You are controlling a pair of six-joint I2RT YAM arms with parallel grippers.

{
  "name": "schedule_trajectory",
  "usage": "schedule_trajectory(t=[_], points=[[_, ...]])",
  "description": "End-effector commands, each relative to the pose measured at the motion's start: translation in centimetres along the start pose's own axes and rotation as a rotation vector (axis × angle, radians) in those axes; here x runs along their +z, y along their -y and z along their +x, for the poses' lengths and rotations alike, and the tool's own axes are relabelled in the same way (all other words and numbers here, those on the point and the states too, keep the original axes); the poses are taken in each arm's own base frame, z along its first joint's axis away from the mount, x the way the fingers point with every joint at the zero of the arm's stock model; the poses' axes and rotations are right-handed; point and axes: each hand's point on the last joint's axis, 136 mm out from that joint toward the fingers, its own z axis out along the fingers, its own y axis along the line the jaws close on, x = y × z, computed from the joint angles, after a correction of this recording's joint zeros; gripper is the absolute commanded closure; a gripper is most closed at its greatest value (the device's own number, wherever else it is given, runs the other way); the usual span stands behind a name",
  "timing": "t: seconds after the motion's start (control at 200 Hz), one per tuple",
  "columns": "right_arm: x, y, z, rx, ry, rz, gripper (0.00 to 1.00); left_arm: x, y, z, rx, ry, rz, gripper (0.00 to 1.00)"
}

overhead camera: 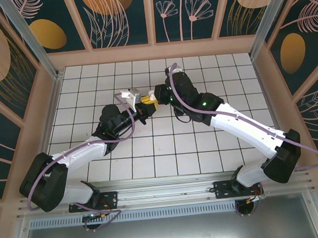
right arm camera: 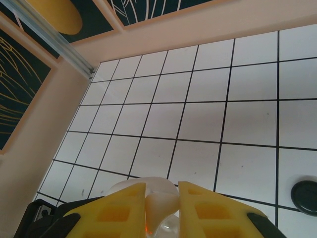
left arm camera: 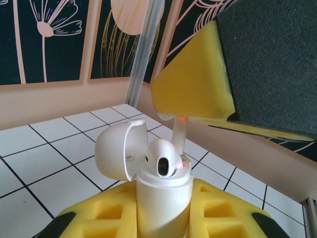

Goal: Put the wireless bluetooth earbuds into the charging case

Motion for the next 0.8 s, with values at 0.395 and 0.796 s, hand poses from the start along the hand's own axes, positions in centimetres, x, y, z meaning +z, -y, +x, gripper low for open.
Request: schedule_trajectory(t=[0.395, 0.796], points=[[0.6, -0.7, 2.3, -0.009, -0.061, -0.045, 0.79, 0.2, 1.4, -3.0, 0.026, 0.077, 0.045, 0.81], [0.3, -1.2, 2.4, -0.004, -0.071, -0.076, 0.70, 0.1, 1.5, -3.1, 0.024, 0.078, 0.048, 0.81]])
